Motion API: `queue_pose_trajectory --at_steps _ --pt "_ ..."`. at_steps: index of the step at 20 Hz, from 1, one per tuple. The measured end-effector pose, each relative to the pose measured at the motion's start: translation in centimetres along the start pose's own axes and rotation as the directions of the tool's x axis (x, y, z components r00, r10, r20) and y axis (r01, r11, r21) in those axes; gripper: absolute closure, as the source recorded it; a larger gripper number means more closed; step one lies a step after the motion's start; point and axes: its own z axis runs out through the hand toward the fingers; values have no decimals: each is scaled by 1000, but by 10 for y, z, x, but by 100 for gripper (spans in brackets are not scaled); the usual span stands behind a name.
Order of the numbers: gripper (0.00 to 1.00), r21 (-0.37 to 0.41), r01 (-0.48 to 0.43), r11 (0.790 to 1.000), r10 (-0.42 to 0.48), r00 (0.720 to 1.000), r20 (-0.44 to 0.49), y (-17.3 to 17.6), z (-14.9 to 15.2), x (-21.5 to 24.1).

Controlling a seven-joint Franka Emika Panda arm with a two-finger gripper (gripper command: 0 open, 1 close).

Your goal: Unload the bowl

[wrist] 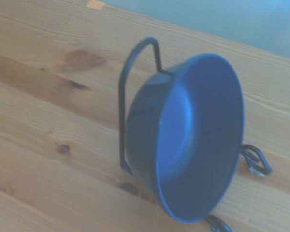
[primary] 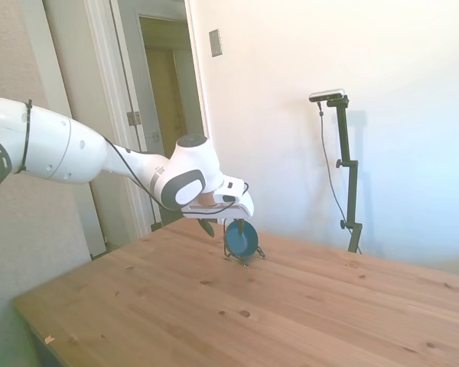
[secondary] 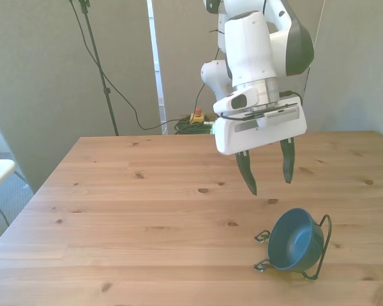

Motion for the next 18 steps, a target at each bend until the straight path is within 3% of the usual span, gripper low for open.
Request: queue_pose_trajectory --at_steps 10,11,18 --pt "0 159 86 984 -94 995 41 -3 45 22" --pt "100 171 84 982 -93 995 47 -4 46 21" --pt "100 211 91 973 -107 992 67 -12 56 16"
